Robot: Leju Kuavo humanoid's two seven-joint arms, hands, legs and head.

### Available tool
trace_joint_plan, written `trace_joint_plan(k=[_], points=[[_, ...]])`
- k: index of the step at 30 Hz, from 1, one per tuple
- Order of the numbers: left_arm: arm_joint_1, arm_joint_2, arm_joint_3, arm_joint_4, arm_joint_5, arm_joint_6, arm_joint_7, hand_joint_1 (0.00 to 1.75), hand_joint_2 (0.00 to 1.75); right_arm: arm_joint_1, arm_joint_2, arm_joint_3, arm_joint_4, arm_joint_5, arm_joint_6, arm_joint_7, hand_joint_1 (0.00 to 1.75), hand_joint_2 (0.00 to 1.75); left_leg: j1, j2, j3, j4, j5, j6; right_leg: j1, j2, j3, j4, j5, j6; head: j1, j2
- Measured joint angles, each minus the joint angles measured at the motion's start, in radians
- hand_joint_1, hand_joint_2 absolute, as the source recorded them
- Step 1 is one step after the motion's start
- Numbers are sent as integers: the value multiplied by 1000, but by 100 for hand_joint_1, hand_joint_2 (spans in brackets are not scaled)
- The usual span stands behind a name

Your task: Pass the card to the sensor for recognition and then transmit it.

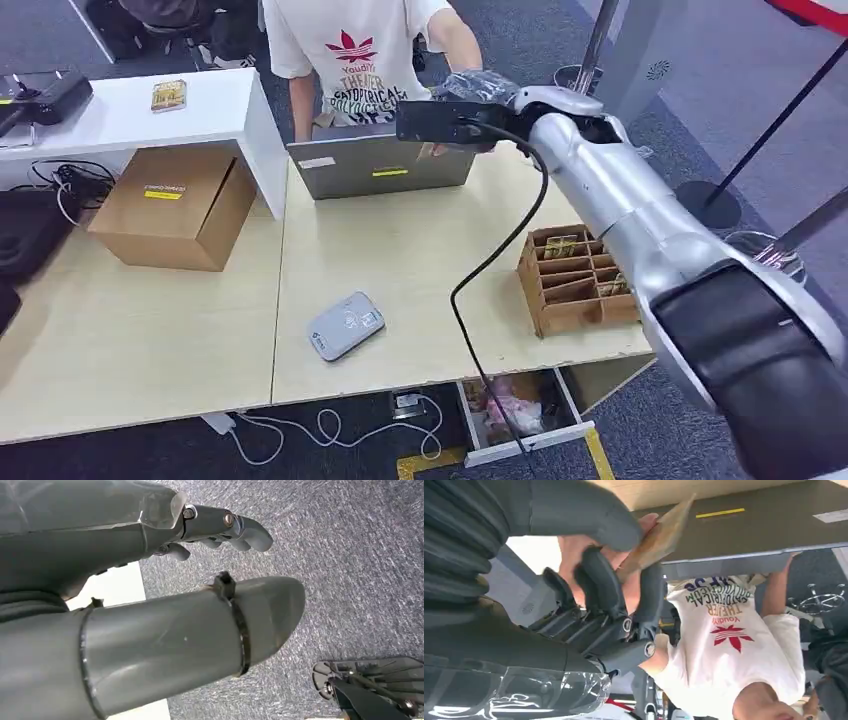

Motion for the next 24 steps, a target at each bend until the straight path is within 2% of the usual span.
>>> trace_joint_plan(k=[7, 24], points=[[0, 0, 0, 0, 8, 0, 0, 0, 0, 7, 0, 3, -6, 32, -33, -11, 0, 175, 0, 0, 0, 0, 0, 0, 0, 0, 0, 0, 0, 0, 0, 0], [3, 1, 0, 0, 22, 5, 0, 0, 0, 24, 0, 22, -39, 49, -48, -31, 0, 175, 0, 0, 0, 0, 0, 0, 0, 0, 0, 0, 0, 0, 0, 0]])
